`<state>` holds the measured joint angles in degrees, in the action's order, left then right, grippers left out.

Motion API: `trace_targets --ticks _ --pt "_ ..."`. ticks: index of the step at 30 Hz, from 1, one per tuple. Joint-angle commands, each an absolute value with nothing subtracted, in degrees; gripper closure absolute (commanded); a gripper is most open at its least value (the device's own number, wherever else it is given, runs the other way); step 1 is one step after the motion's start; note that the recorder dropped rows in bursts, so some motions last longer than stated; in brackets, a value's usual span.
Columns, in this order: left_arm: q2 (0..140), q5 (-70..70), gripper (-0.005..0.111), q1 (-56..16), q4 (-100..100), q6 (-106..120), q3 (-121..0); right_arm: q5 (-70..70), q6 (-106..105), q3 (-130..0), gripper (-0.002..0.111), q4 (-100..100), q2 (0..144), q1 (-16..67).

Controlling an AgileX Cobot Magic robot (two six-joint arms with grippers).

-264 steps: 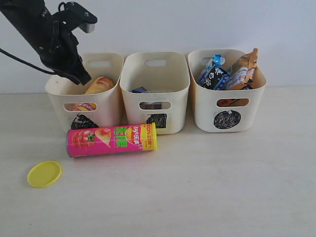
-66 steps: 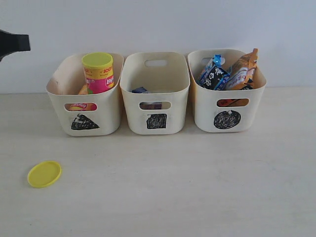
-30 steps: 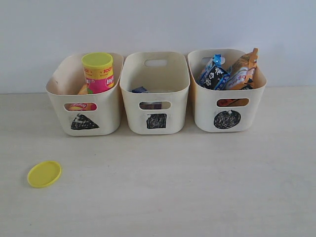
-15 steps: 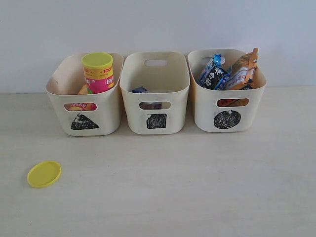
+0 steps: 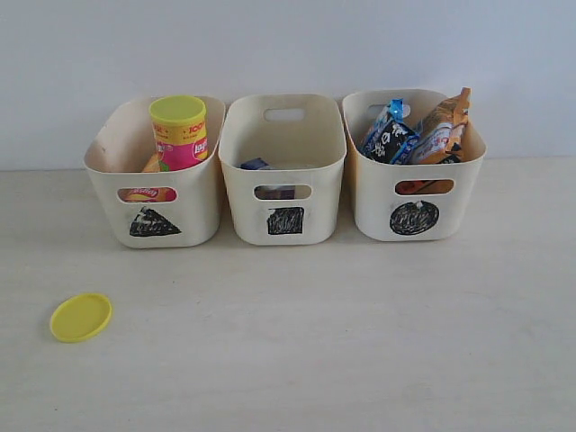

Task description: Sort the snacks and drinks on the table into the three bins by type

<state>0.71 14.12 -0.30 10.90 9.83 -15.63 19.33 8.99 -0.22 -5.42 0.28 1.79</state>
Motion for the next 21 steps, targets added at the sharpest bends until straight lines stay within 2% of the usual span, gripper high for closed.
trace_targets --ticks 1,10,16,21 --pt "0.07 12.89 0.102 1.09 11.78 10.76 -10.06 18.93 8.89 0.00 0.108 -5.48 0.00 1.86" --pt "0.00 12.65 0.102 1.09 0.00 0.00 -4.50 18.93 8.89 0.00 0.108 -5.48 0.00 1.86" --pt "0.00 5.11 0.102 1.09 1.83 0.00 0.00 18.93 8.89 0.00 0.108 -5.48 0.00 1.86" --pt "0.00 7.98 0.102 1.09 2.08 0.00 0.00 18.93 8.89 0.00 0.108 -5.48 0.00 1.86"
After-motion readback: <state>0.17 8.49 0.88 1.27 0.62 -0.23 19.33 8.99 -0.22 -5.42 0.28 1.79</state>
